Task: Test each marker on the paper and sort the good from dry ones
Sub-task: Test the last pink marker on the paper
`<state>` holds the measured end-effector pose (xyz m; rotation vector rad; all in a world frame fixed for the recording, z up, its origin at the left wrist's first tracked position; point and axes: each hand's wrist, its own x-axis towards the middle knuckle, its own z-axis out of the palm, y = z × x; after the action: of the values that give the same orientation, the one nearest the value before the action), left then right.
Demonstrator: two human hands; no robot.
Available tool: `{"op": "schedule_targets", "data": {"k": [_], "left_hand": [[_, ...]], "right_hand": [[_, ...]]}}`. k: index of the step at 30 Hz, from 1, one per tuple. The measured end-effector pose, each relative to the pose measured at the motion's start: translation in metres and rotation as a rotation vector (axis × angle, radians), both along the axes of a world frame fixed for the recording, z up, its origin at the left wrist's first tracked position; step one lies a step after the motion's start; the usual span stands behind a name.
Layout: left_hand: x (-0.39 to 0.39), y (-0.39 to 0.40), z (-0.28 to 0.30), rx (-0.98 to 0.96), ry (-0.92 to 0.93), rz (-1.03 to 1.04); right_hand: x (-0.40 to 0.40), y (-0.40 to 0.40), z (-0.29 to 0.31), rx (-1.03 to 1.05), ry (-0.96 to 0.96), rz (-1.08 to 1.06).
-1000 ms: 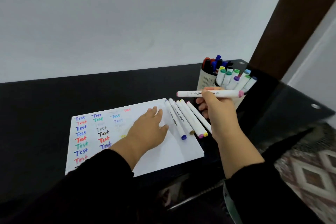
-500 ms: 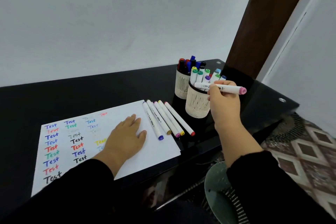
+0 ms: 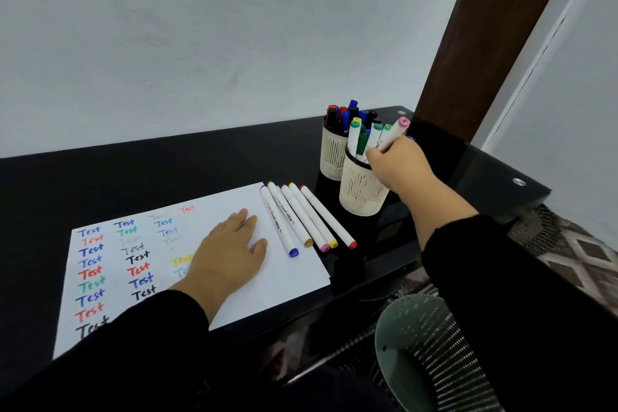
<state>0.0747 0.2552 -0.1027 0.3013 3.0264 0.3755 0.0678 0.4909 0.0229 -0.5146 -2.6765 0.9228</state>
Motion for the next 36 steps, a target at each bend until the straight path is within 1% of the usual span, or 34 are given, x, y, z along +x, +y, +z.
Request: {"op": "schedule_targets", "data": {"k": [3, 5, 6, 10, 12, 13, 19, 21, 23, 25, 28, 33, 36], "left_hand": [[0.000, 0.000, 0.001, 0.003, 0.002, -0.002], [0.000, -0.001, 0.001, 0.007, 0.005, -0.002], [0.000, -0.001, 0.000, 0.010, 0.006, 0.001], [0.001, -0.001, 0.001, 0.008, 0.005, -0.001], [0.001, -0.001, 0.001, 0.010, 0.000, 0.001], [0.001, -0.002, 0.002, 0.009, -0.002, 0.002], [0.001, -0.001, 0.001, 0.002, -0.005, -0.002], [0.000, -0.002, 0.001, -0.003, -0.005, -0.001], [0.000, -0.002, 0.001, -0.010, -0.005, 0.002], [0.000, -0.001, 0.001, -0.020, -0.007, 0.002], [0.000, -0.001, 0.002, -0.028, -0.012, 0.000], [0.001, -0.001, 0.002, -0.032, -0.015, -0.002], [0.001, -0.001, 0.002, -0.036, -0.016, 0.000]], "right_hand": [[-0.012, -0.001, 0.007, 0.138, -0.135, -0.023], [-0.015, -0.003, 0.009, 0.200, -0.181, -0.017], [-0.016, -0.002, 0.008, 0.181, -0.168, -0.012], [-0.013, -0.001, 0.003, -0.064, -0.023, -0.024], [-0.011, 0.000, 0.001, -0.126, -0.011, -0.047], [-0.011, 0.000, 0.002, -0.124, -0.021, -0.051], [-0.012, -0.001, 0.005, 0.137, -0.174, -0.016], [-0.013, -0.003, 0.007, 0.138, -0.189, -0.024], [-0.012, -0.003, 0.008, 0.086, -0.165, -0.044], [-0.011, -0.002, 0.006, 0.089, -0.151, -0.056], [-0.012, 0.000, 0.002, 0.187, -0.168, -0.049], [-0.015, -0.001, 0.000, 0.326, -0.249, -0.066], [-0.012, 0.000, 0.001, 0.383, -0.255, -0.062]]}}
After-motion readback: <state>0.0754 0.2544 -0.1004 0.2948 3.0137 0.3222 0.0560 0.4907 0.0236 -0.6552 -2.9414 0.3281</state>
